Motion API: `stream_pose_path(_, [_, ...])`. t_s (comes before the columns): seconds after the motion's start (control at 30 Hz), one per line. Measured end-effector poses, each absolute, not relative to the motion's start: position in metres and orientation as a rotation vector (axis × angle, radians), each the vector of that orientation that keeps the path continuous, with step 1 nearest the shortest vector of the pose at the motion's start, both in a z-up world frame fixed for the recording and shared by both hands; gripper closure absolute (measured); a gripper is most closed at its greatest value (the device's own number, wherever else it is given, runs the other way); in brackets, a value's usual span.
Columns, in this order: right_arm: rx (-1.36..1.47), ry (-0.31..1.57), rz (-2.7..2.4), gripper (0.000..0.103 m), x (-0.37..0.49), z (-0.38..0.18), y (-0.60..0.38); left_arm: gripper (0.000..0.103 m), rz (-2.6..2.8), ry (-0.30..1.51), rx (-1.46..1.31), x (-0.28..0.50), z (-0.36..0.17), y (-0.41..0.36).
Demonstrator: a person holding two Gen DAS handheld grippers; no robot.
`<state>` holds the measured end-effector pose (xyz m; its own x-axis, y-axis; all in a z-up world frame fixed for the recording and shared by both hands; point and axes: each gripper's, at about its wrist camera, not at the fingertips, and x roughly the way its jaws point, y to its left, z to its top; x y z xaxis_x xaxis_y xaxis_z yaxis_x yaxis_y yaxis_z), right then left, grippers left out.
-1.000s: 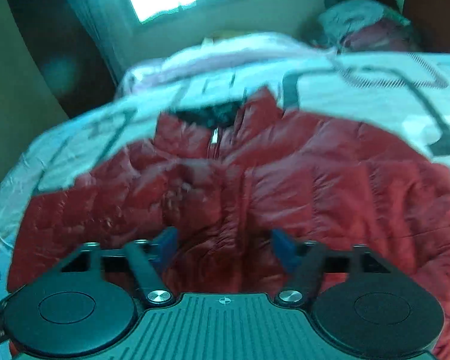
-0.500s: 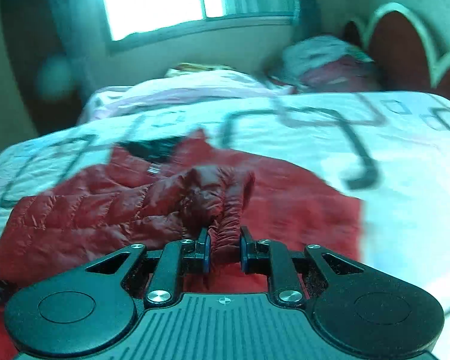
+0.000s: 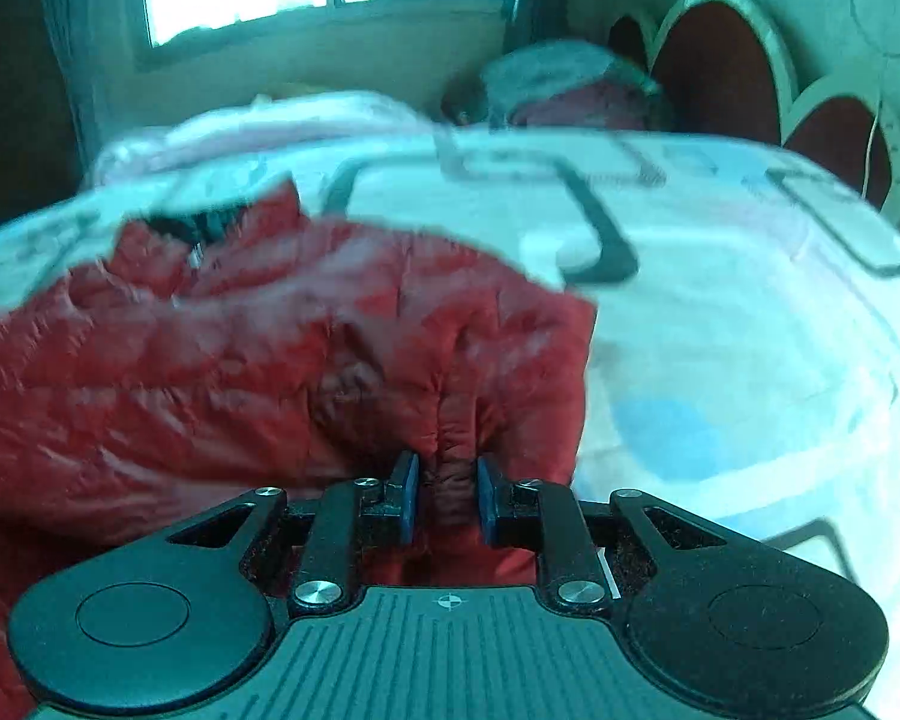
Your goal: Fold large clothes
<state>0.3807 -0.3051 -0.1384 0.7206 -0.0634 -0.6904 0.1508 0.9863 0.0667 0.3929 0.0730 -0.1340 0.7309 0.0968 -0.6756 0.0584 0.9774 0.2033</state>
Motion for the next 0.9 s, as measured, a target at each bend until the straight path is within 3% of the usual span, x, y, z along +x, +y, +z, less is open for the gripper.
stream_pose_path(0.1, [0.129, 0.712, -0.114, 0.084, 0.385, -0.125, -0.303, 0.039, 0.021, 0.715, 0.112, 0.391, -0.119, 0.082])
stream_pose_path(0.13, [0.135, 0.697, -0.119, 0.078, 0.387, -0.122, -0.304, 0.039, 0.012, 0.699, 0.097, 0.394, -0.115, 0.08])
stream_pose_path(0.17, [0.137, 0.687, -0.132, 0.054, 0.388, -0.12, -0.306, 0.039, -0.001, 0.69, 0.094, 0.399, -0.113, 0.077])
stream_pose_path(0.2, [0.141, 0.674, -0.146, 0.046, 0.391, -0.119, -0.309, 0.043, -0.017, 0.685, 0.088, 0.406, -0.112, 0.072])
stream_pose_path(0.23, [0.14, 0.669, -0.14, 0.044, 0.394, -0.119, -0.308, 0.049, -0.033, 0.685, 0.076, 0.414, -0.112, 0.067])
stream_pose_path(0.4, [0.11, 0.685, -0.07, 0.045, 0.414, -0.125, -0.288, 0.06, -0.058, 0.7, 0.024, 0.456, -0.126, 0.047])
stream_pose_path(0.67, [0.007, 0.777, -0.088, 0.045, 0.452, -0.181, -0.276, 0.058, -0.02, 0.758, 0.05, 0.496, -0.174, 0.042])
stream_pose_path(0.9, [0.027, 0.808, -0.088, 0.044, 0.459, -0.181, -0.287, 0.059, 0.019, 0.756, 0.054, 0.505, -0.165, 0.041])
